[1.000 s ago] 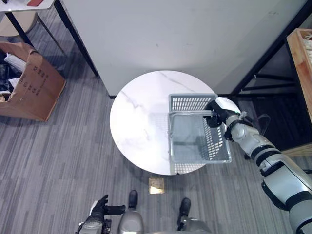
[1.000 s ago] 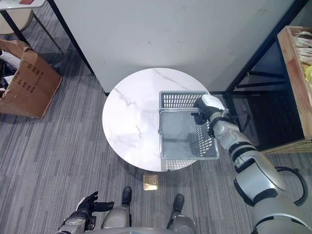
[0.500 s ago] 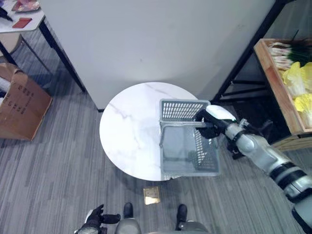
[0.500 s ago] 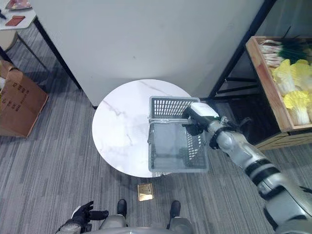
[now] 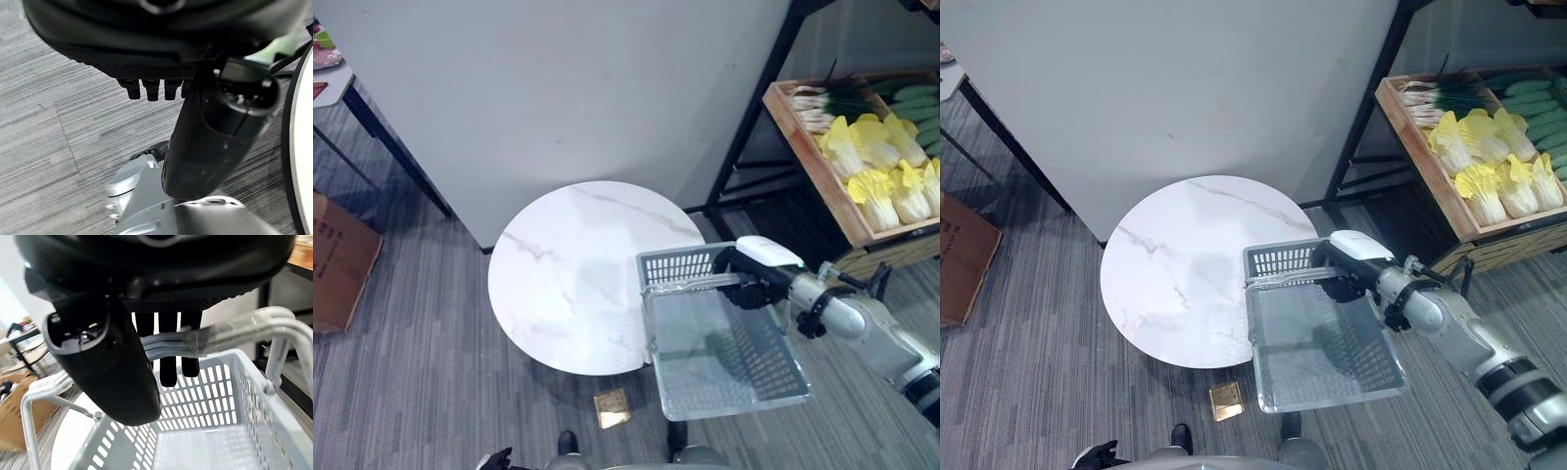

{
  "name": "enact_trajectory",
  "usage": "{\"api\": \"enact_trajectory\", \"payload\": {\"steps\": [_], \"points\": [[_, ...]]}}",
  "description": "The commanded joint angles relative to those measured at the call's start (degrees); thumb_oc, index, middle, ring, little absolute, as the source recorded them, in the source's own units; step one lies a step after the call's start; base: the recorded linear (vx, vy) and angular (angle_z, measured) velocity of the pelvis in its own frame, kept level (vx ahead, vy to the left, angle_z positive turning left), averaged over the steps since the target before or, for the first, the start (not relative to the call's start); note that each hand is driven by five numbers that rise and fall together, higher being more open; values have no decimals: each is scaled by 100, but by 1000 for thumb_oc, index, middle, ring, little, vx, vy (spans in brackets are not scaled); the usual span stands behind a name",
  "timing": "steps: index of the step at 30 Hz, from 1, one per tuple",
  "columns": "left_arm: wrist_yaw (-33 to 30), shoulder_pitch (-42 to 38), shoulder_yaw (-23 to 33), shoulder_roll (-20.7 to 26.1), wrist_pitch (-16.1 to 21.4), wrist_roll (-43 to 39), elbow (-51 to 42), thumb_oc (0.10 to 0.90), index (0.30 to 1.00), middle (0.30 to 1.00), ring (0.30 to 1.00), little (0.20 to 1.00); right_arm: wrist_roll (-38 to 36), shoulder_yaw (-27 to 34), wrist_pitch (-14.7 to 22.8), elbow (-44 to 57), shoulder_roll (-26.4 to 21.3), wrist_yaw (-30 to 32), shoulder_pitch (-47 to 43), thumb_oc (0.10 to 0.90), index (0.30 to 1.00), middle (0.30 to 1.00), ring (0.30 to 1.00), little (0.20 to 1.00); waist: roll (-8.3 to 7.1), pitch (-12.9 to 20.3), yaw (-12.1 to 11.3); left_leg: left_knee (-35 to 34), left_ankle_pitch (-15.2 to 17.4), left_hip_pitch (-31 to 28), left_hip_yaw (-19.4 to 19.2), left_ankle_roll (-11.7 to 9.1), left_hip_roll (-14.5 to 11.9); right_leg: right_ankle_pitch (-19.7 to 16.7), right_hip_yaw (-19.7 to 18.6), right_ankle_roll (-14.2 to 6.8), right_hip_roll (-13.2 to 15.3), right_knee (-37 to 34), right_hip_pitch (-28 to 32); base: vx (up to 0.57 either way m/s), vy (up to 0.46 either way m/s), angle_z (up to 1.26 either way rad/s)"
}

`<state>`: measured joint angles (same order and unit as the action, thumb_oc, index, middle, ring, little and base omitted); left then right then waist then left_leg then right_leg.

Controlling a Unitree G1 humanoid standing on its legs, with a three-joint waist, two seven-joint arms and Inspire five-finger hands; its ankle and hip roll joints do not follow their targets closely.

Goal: Get the vegetables into the basket

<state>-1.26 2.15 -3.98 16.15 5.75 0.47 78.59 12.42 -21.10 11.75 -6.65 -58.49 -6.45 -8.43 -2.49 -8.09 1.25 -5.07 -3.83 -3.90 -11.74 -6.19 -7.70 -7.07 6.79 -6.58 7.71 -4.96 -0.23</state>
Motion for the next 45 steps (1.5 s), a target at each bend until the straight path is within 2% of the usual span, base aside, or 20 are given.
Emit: {"api": "enact_trajectory", "payload": {"steps": [1,3,5,6,9,10,12,13,14,18,25,26,30,32,33,34,35,36,43,45], "points": [[-18,-90,-213,169,71,445,438,900,1000,1000,1000,1000,-304,1006,358,692,-197,392,-387,400,300,300,300,300,-389,128,87,7,451,-160,-46,116,210,-846,-88,-842,975,200,-101,-137,222,-12],[-71,-186,-240,220,94,489,380,900,1000,1000,1000,1000,-181,1141,346,675,-216,461,-248,400,300,300,300,300,-406,40,186,7,464,-101,-167,149,325,-1287,-256,-842,1075,183,-326,-146,157,-24],[-109,-329,-316,279,132,498,294,900,1000,1000,1000,1000,-44,1125,284,588,-220,570,-297,400,300,300,300,300,-404,-71,224,7,466,-60,-334,197,385,-1463,-318,-842,1135,141,-545,-200,162,-54],[-120,-347,-322,297,142,470,221,900,1000,1000,1000,1000,-21,1126,282,586,-235,585,-311,400,300,300,300,300,-402,-97,230,7,455,-31,-395,231,410,-1401,-311,-842,1135,164,-617,-247,187,-68],[-89,-340,-398,362,135,461,54,900,1000,1000,1000,1000,-5,1106,290,518,-204,607,-346,400,300,300,300,300,-297,-170,214,7,420,15,-672,318,365,-914,-120,-830,1083,598,-592,-210,121,-97],[-70,-313,-379,426,117,462,-57,900,1000,1000,1000,1000,91,1063,316,529,-236,622,-351,400,300,300,300,300,-204,-181,168,7,352,86,-842,372,328,-497,73,-716,1017,977,-493,-276,153,-111],[-36,-220,-383,470,88,575,-54,900,1000,1000,1000,1000,239,951,341,522,-255,633,-481,400,300,300,300,300,-104,-160,70,7,278,144,-1186,407,248,-85,452,-629,987,1436,-339,-275,67,-73],[14,-130,-448,462,99,677,-52,900,1000,1000,1000,1000,251,874,364,537,-243,622,-605,400,300,300,300,300,-108,-112,7,7,238,153,-1422,380,194,-54,740,-612,1052,1340,-204,-151,-36,-70],[30,-70,-424,441,90,682,-46,900,1000,1000,1000,1000,278,849,382,556,-251,630,-615,400,300,300,300,300,-119,-71,-36,13,340,99,-1444,314,190,-30,863,-721,1085,1206,-53,-46,-99,-67],[55,-16,-255,368,66,610,-1,900,1000,1000,1000,1000,396,966,399,702,-290,628,-410,400,300,300,300,300,-148,24,-34,35,243,39,-1724,205,90,-91,1270,-751,1004,639,130,-6,-158,-117],[55,-136,-338,135,91,467,-159,900,1000,1000,1000,1000,361,1443,432,974,-431,653,175,400,300,300,300,300,29,-50,148,49,-197,54,-1791,-150,-366,214,1242,-531,530,316,237,-20,-259,-33],[99,-202,-398,28,105,278,-261,900,1000,1000,1000,1000,299,1588,429,1034,-458,643,360,400,300,300,300,300,131,-105,230,64,-392,88,-1733,-299,-601,335,1192,-398,304,268,278,-31,-276,-7],[117,-208,-447,-32,108,235,-271,900,1000,1000,1000,1000,197,1736,447,1054,-462,643,554,400,300,300,300,300,205,-151,294,119,-528,72,-1724,-415,-759,419,1163,-310,136,220,351,-5,-267,-5],[167,-192,-386,-70,84,92,-268,900,1000,1000,1000,1000,153,1852,447,1016,-493,612,679,400,300,300,300,300,228,-207,314,585,-439,173,-1646,-477,-905,481,1118,-199,20,158,438,-36,-229,-13],[184,-195,-294,-114,87,-105,-275,900,1000,1000,1000,1000,106,1746,432,771,-479,638,477,400,300,300,300,300,207,-336,107,956,-353,577,-473,-297,-502,430,876,-83,-11,95,354,-76,-172,-39],[203,-175,-307,-126,94,-114,-243,900,1000,1000,1000,1000,66,1681,435,680,-453,656,413,400,300,300,300,300,188,-346,40,864,-167,627,-81,-224,-266,424,748,-75,-16,88,351,-80,-164,-77],[203,-178,-300,-125,95,-114,-242,900,1000,1000,1000,1000,67,1664,437,670,-451,660,392,400,300,300,300,300,181,-331,55,858,-184,653,-75,-214,-255,414,754,-78,-7,89,327,56,-95,-112],[190,-116,-341,-115,118,-29,-150,900,1000,1000,1000,1000,-4,1562,440,521,-382,631,273,400,300,300,300,300,178,-305,-21,614,-73,656,463,-124,-6,368,441,-80,-80,56,284,70,-58,-108],[122,-143,-551,-139,211,170,-103,900,1000,1000,1000,1000,-145,1269,465,213,-217,543,80,400,300,300,300,300,211,-267,-160,111,-382,939,1454,-174,228,332,-267,-103,-224,35,199,93,25,-88],[137,-141,-626,-137,227,230,-140,900,1000,1000,1000,1000,-153,1239,473,233,-201,515,87,400,300,300,300,300,218,-273,-159,109,-330,894,1457,-140,242,351,-374,-109,-242,41,206,67,112,-44]]}}
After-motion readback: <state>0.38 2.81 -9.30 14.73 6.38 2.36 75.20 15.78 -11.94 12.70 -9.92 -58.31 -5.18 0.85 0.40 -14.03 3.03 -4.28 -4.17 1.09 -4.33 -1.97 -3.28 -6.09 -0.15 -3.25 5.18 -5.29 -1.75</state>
